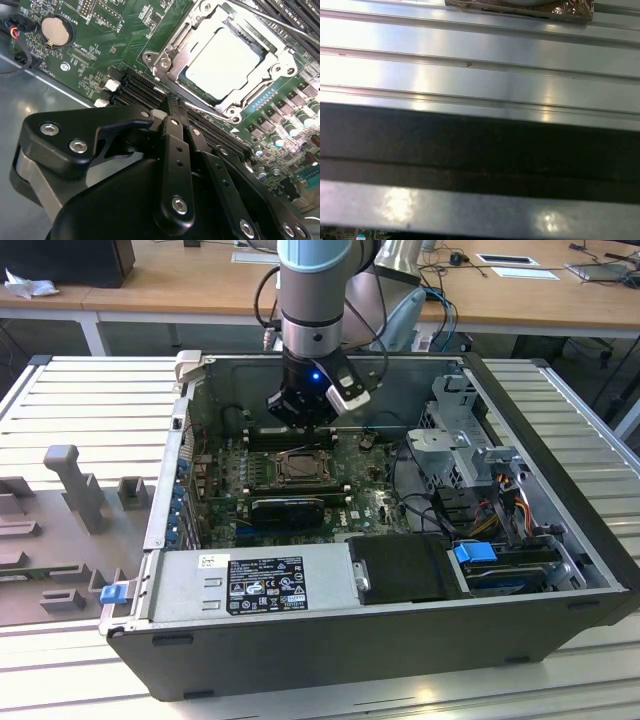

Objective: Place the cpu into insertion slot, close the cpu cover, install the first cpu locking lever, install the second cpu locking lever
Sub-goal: 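Install the first cpu locking lever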

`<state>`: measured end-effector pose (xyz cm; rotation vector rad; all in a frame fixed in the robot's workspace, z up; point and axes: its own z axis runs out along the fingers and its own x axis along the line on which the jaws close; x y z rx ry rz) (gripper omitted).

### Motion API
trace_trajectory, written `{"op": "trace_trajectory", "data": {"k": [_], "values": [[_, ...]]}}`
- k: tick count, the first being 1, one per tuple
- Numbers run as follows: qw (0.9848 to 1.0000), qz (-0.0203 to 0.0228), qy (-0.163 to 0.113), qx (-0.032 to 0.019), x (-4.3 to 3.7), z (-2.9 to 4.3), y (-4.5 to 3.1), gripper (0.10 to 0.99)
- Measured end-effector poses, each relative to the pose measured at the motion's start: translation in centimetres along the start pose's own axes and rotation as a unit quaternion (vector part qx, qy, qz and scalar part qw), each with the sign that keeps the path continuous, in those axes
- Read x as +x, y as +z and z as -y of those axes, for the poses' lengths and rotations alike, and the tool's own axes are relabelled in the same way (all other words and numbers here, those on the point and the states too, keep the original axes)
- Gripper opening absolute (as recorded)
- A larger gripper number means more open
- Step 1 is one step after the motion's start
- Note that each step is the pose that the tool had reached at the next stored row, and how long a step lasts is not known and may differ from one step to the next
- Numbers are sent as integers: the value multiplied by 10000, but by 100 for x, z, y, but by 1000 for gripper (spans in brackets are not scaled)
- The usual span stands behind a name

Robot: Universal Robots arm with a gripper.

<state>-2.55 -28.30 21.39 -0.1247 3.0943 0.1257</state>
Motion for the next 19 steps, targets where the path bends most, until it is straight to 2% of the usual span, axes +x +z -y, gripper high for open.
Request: {"op": "trace_trajectory", "data": {"k": [6,11,12,13,19], "values": [[10000,0,13,1,-19,8,75,106],[10000,0,17,8,-22,9,86,106],[10000,-1,18,18,-23,10,89,106],[10000,-3,26,56,-22,10,92,106],[10000,-2,41,57,-19,29,121,106]]}}
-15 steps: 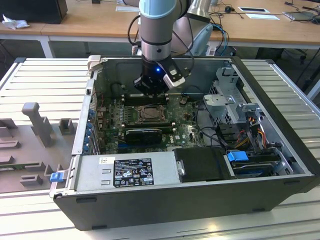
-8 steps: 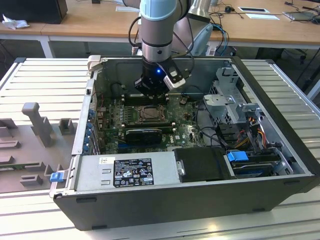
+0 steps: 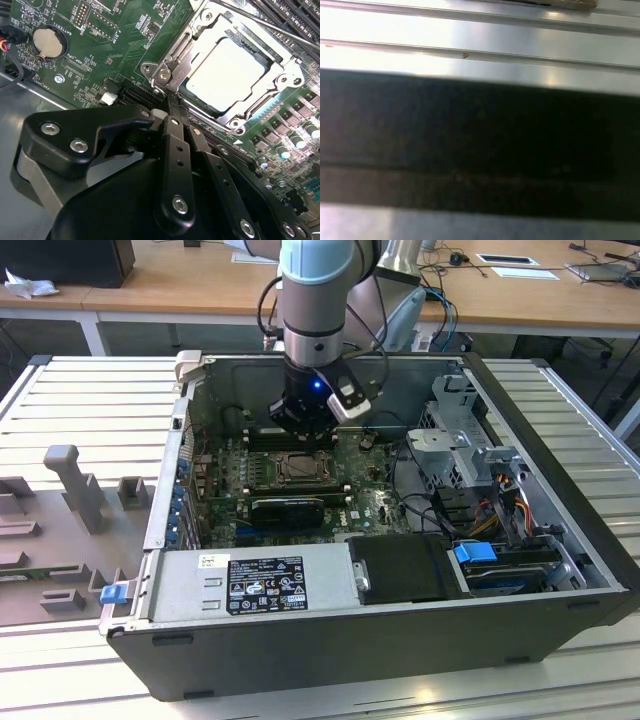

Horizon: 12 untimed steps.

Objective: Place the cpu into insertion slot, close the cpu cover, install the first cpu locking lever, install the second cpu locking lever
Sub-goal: 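Install the first cpu locking lever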

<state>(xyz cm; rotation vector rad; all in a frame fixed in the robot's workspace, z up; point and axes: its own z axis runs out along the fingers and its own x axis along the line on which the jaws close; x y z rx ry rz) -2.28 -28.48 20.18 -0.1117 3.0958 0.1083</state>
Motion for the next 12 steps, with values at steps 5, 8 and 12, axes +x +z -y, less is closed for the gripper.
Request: {"op": "trace_trajectory", "data": {"k": [5,8,12], "values": [[10000,5,3,-59,0,1,1,106],[10000,5,2,-58,-6,-7,-124,106],[10000,4,2,-57,-7,3,-171,106]]}}
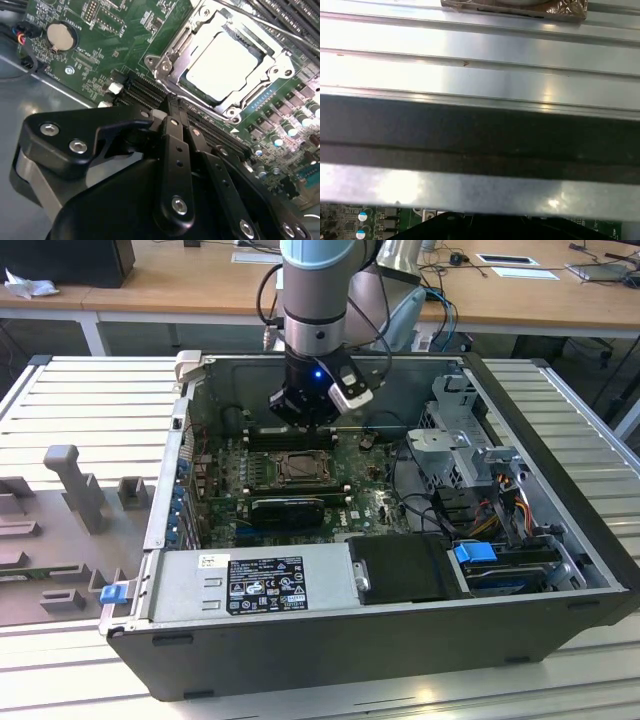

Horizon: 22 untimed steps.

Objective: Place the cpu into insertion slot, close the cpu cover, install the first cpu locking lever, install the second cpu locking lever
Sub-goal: 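Install the first cpu locking lever, then install the second cpu locking lever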

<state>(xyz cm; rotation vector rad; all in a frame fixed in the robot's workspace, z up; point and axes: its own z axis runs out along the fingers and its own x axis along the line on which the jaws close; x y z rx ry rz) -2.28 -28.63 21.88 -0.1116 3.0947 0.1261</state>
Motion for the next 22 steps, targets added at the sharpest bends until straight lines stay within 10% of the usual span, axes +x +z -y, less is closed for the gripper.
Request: {"op": "trace_trajectory", "data": {"k": [15,22], "values": [[10000,0,1,0,11,148,-12,106],[10000,-1,1,0,-3,126,-312,106]]}}
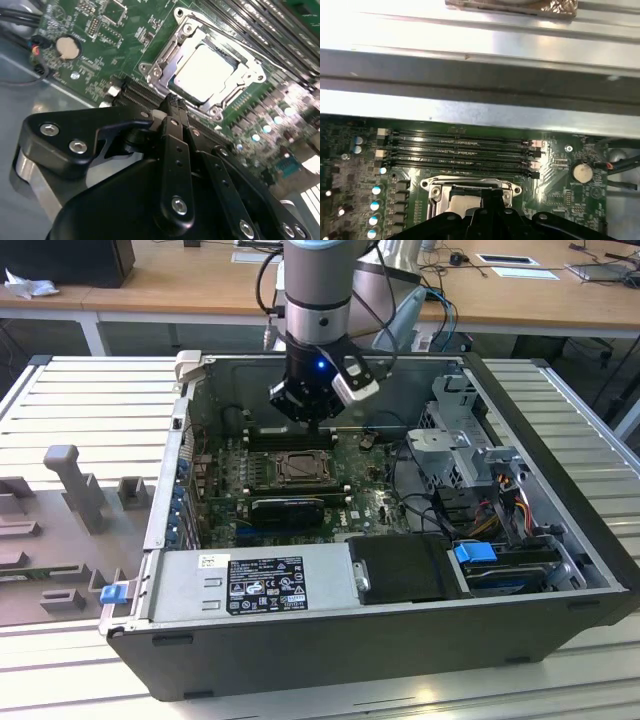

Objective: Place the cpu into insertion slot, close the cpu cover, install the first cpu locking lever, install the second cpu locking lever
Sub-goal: 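Install the second cpu locking lever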

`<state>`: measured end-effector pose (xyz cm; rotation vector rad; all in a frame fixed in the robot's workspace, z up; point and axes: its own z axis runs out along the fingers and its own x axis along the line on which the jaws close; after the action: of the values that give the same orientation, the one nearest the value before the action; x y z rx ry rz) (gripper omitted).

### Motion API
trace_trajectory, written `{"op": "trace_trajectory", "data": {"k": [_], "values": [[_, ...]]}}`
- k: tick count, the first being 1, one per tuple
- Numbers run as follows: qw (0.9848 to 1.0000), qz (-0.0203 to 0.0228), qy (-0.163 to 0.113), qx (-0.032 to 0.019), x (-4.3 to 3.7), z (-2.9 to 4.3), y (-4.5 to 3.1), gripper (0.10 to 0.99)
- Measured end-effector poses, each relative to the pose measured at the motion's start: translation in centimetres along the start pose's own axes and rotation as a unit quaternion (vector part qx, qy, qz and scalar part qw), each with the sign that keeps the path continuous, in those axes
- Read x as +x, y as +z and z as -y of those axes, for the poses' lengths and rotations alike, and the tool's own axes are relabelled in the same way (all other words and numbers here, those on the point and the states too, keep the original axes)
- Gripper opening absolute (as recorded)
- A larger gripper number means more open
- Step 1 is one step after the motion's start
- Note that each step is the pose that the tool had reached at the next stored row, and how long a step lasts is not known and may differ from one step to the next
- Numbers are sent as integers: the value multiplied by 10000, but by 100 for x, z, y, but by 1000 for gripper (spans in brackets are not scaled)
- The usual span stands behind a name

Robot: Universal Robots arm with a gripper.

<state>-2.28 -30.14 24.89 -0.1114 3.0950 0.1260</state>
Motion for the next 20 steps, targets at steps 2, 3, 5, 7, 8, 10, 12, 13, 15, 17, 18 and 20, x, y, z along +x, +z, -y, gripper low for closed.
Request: {"op": "trace_trajectory", "data": {"k": [2,3,5,7,8,10,12,13,15,17,18,20], "values": [[10000,0,-1,-1,-1,2,-34,106],[10000,0,-1,-1,0,9,-35,106],[10000,0,0,0,8,46,-38,106],[10000,0,1,0,20,170,-42,106],[10000,0,0,0,21,191,-43,106],[10000,0,0,0,24,222,-45,106],[10000,0,0,0,28,285,-50,106],[10000,0,0,0,29,299,-51,106],[10000,0,0,0,31,325,-54,106],[10000,-1,1,1,32,333,-65,106],[10000,-1,1,1,31,334,-77,106],[10000,-2,0,0,28,329,-147,106]]}}
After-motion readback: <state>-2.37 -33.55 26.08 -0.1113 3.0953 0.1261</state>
